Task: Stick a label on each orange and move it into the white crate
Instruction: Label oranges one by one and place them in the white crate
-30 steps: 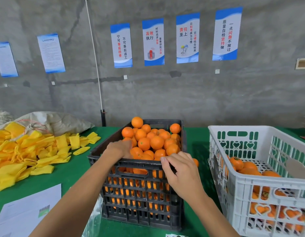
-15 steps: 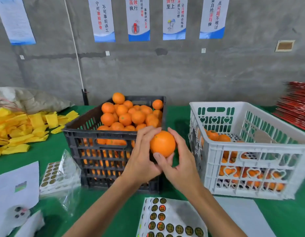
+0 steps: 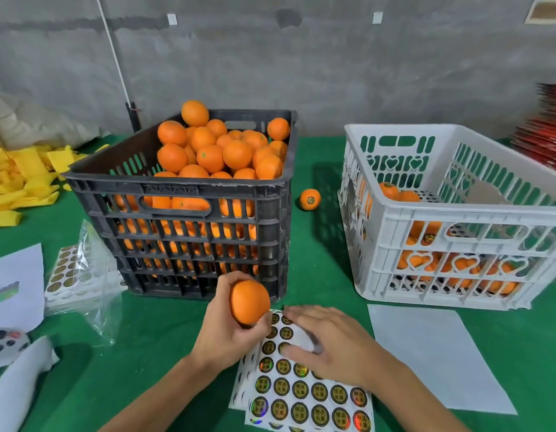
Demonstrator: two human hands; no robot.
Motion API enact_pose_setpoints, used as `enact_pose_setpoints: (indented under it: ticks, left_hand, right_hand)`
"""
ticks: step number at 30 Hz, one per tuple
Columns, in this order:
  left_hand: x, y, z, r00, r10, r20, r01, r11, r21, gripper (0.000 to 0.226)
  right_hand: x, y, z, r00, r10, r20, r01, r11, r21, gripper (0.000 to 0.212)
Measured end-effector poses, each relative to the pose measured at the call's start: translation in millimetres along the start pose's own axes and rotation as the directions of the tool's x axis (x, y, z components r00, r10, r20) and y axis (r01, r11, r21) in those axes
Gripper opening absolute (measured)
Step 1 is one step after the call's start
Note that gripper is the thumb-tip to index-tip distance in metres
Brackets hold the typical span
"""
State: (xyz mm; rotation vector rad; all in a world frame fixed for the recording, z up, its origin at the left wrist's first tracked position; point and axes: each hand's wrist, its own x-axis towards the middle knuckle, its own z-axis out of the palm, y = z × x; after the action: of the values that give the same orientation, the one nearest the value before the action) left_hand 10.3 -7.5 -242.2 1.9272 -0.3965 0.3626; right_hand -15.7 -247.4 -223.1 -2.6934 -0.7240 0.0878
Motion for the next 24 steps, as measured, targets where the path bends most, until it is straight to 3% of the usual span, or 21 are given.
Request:
enact_pose_setpoints:
  ticks: [5, 12, 18, 24]
  left_hand:
    - [-2.4, -3.9, 7.5, 0.998, -0.012, 0.059, 0.017, 0.996, -0.087, 0.081]
    - [-4.0, -2.1, 9.0, 0.994, -0.006, 0.113, 0.017, 0.995, -0.098, 0.082]
    - [-2.3, -0.4, 10.5, 0.994, -0.046, 0.100, 0.056, 0.993, -0.100, 0.076]
    - [-2.3, 3.2, 8.5, 0.995, -0.034, 0.095, 0.045, 0.993, -0.112, 0.079]
  right_hand:
    - [-0.7, 1.1, 1.5, 1.000, 0.003, -0.026, -0.005, 0.995, -0.100, 0.089]
    - [4.7, -0.4, -0.2, 0.996, -0.039, -0.085, 0.029, 0.994, -0.109, 0.069]
    - [3.4, -3.9, 4.3, 0.992, -0.002, -0.123, 0.002, 1.000, -0.005, 0.061]
    - [7.9, -5.6, 0.4, 0.995, 0.000, -0.099, -0.007, 0.998, -0.069, 0.079]
